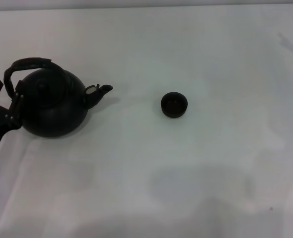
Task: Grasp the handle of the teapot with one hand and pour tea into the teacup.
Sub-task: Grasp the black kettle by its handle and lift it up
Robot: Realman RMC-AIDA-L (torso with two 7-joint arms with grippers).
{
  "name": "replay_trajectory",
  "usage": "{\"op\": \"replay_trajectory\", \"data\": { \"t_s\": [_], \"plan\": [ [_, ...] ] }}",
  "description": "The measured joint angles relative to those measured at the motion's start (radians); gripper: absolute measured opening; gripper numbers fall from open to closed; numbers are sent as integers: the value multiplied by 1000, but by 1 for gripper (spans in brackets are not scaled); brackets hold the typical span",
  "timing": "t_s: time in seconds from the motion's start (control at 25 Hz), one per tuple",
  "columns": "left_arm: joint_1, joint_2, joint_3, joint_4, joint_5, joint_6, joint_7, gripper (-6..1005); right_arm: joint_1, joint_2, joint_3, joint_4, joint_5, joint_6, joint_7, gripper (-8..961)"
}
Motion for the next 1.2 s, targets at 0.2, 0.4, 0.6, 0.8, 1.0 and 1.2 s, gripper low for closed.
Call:
{"op": "replay_trajectory", "data": {
  "t_s": [0.2,0.4,0.6,0.8,1.0,1.2],
  "plan": [
    [1,0,-13,-14,-8,-2,-9,538,0,0,-4,-8,0,-12,-1,850],
    [0,0,-28,-22,-12,-2,-9,536,-1,0,-2,-10,0,-14,-1,849],
    [-9,1,-28,-22,-11,-4,-10,493,-5,0,-2,-11,0,-14,-1,849],
    [-22,1,-28,-24,-11,-15,-23,295,-5,0,-5,-18,0,-14,-1,849],
    [-35,3,-28,-31,-11,-25,-36,137,-5,0,-6,-22,1,-13,-1,850],
    [-40,4,-27,-35,-22,-28,-38,134,-6,1,-7,-25,1,-11,-1,849]
  ]
}}
